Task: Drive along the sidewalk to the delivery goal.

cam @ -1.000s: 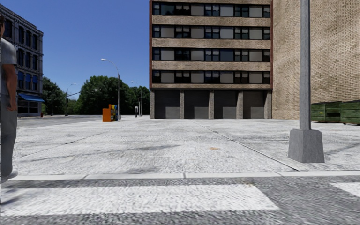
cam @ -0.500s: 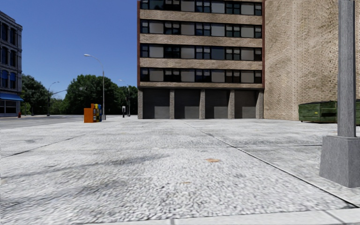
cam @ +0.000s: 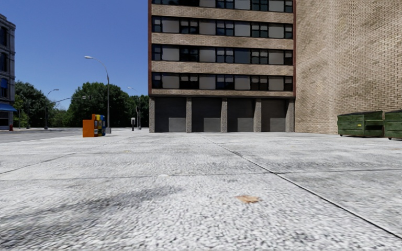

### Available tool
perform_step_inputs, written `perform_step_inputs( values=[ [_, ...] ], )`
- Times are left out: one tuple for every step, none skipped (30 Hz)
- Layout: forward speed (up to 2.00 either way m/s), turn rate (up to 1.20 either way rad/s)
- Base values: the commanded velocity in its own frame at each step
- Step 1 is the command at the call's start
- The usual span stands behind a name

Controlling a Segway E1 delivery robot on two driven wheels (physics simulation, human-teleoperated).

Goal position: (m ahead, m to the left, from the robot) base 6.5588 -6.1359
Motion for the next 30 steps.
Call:
perform_step_inputs(
  values=[
    [1.12,0.0],
    [1.11,0.0],
    [1.11,-0.08],
    [1.11,-0.08],
    [1.11,-0.17],
    [1.11,-0.24],
    [1.11,-0.27],
    [1.11,-0.36],
    [1.11,-0.36],
    [1.11,-0.5],
    [1.11,-0.56],
    [1.11,-0.57],
    [1.11,-0.57],
    [1.11,-0.58],
    [1.11,-0.58],
    [1.11,-0.58],
    [1.11,-0.58],
    [1.11,-0.58],
    [1.11,-0.58],
    [1.11,-0.58],
    [1.11,-0.58],
    [1.11,-0.58],
    [1.11,-0.58],
    [1.11,-0.58],
    [1.11,-0.58],
    [1.11,-0.58],
    [1.11,-0.58],
    [1.11,-0.58],
    [1.11,-0.58],
    [1.11,-0.58]
  ],
)
